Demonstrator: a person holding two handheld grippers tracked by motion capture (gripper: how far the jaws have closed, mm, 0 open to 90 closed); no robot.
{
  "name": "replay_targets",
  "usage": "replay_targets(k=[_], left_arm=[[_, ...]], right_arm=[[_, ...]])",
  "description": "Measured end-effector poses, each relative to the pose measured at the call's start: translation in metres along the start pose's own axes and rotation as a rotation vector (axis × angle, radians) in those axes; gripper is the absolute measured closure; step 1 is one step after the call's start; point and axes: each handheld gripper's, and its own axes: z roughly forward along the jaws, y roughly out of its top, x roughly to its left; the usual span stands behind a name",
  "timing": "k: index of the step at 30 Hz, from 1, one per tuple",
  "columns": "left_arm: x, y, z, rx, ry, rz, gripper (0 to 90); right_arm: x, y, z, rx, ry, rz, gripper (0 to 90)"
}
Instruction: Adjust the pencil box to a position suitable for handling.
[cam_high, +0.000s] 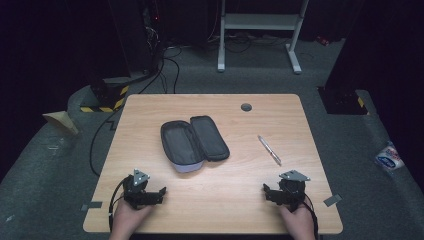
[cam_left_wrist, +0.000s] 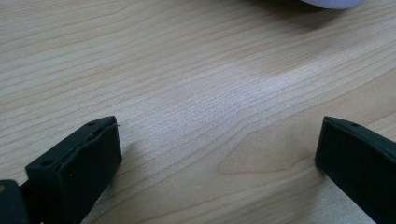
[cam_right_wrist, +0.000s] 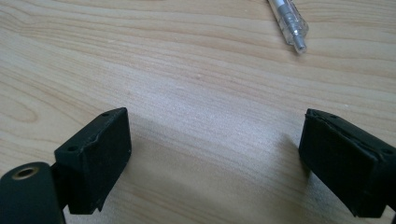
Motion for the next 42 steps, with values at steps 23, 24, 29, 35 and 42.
replay_targets(k=[23,24,29,35,42], left_arm=[[-0.001,-0.002,-0.004,-0.040,-0.003,0.001,14.7],[-0.001,-0.003,-0.004,-0.040,-0.004,0.003,14.8],[-0.001,-0.002,-0.005,-0.033,0.000,-0.007,17.0],[0.000,-0.002,-0.008,-0.026,0.007,-0.010,22.5],[-0.004,-0.004,-0.013,-0.030,-0.003,-0.030,26.4]], right_arm=[[-0.001,-0.002,-0.002,0.006,0.028,-0.031,9.0],[-0.001,-0.002,-0.002,0.006,0.029,-0.031,9.0],[0.000,-0.002,-0.002,0.005,0.048,-0.056,9.0],[0.000,-0.002,-0.002,0.007,0.058,-0.063,9.0],[0.000,-0.002,-0.002,0.006,0.061,-0.067,9.0]])
